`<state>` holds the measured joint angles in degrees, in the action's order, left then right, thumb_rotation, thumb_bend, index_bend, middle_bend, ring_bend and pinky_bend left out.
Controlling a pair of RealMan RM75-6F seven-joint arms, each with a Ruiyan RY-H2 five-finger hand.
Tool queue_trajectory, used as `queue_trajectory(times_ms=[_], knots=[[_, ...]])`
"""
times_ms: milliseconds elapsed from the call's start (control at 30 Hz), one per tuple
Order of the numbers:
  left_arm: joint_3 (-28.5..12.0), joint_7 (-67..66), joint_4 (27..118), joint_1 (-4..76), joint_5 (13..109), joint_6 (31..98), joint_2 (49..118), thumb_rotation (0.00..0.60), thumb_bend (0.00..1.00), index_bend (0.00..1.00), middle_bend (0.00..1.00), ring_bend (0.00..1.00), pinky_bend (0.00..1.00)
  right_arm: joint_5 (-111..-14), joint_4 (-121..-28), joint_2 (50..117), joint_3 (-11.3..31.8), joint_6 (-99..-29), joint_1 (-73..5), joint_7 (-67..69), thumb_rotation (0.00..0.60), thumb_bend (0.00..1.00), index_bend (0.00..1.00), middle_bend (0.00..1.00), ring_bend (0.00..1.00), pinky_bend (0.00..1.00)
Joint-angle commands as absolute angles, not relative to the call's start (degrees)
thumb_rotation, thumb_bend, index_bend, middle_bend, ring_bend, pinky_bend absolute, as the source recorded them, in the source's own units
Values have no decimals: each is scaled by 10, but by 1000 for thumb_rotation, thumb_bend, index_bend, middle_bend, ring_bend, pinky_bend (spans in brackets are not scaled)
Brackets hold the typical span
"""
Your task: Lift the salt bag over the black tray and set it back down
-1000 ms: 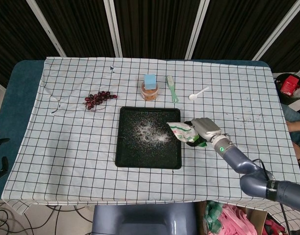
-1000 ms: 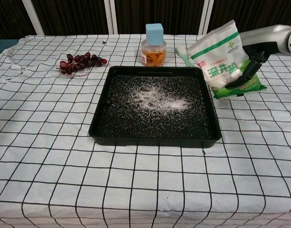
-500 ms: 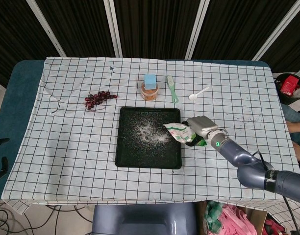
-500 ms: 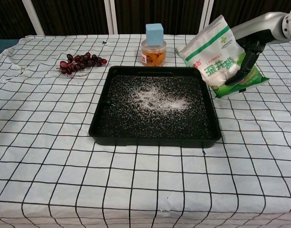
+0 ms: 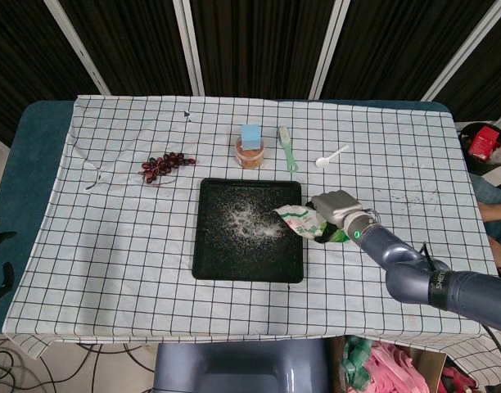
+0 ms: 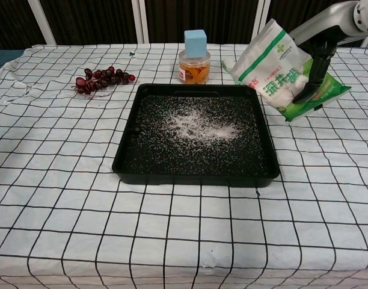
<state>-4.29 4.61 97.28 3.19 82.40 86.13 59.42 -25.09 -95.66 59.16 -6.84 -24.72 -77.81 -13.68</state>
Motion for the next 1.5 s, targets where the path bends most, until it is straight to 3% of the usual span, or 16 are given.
queue_trajectory(times_ms=[33, 367, 1500], knots=[[-43, 47, 973, 32, 824, 862, 594, 600, 609, 222, 41, 0, 0, -217, -965, 601, -104, -273, -808, -164, 600, 408, 519, 442, 563, 497], [-43, 47, 974, 32, 822, 860, 593, 600, 609, 222, 41, 0, 0, -170, -971, 627, -145, -321, -849, -210, 600, 433, 529, 450, 569, 501], [-43, 49, 974, 31, 824, 861, 593, 600, 609, 221, 41, 0, 0, 33, -987, 665, -245, -302, -1013, -292, 600, 444, 537, 460, 579, 510]])
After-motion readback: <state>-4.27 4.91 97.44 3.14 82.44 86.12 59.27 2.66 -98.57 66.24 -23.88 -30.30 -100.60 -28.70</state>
